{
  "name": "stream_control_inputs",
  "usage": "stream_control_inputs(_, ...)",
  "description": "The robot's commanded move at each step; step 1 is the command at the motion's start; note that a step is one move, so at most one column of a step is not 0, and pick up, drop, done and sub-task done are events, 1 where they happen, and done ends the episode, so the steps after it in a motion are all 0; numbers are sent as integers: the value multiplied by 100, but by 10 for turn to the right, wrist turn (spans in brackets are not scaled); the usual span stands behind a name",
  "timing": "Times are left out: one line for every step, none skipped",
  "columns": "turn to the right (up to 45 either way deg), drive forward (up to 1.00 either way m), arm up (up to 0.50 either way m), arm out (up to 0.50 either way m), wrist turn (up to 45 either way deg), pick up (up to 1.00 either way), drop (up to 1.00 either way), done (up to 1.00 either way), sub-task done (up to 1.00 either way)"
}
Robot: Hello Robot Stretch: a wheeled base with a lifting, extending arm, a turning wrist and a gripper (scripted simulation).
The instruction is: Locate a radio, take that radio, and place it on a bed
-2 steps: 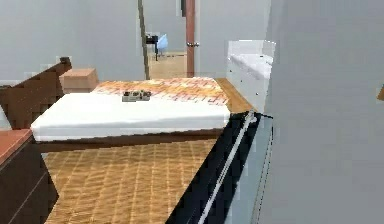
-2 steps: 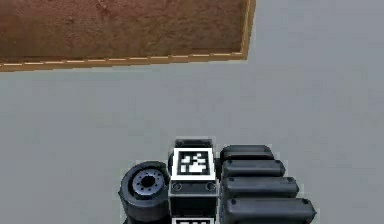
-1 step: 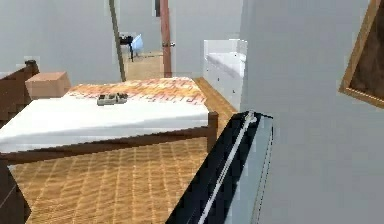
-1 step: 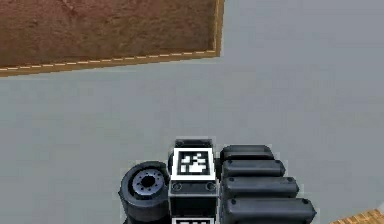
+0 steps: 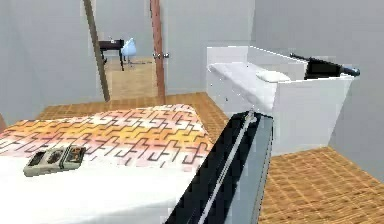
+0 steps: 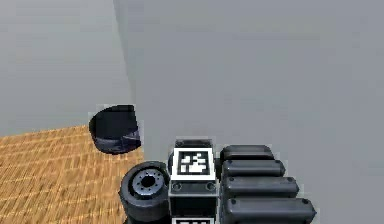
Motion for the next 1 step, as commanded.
stream_control_inputs(270, 0, 0, 0, 0, 0, 0, 0, 0)
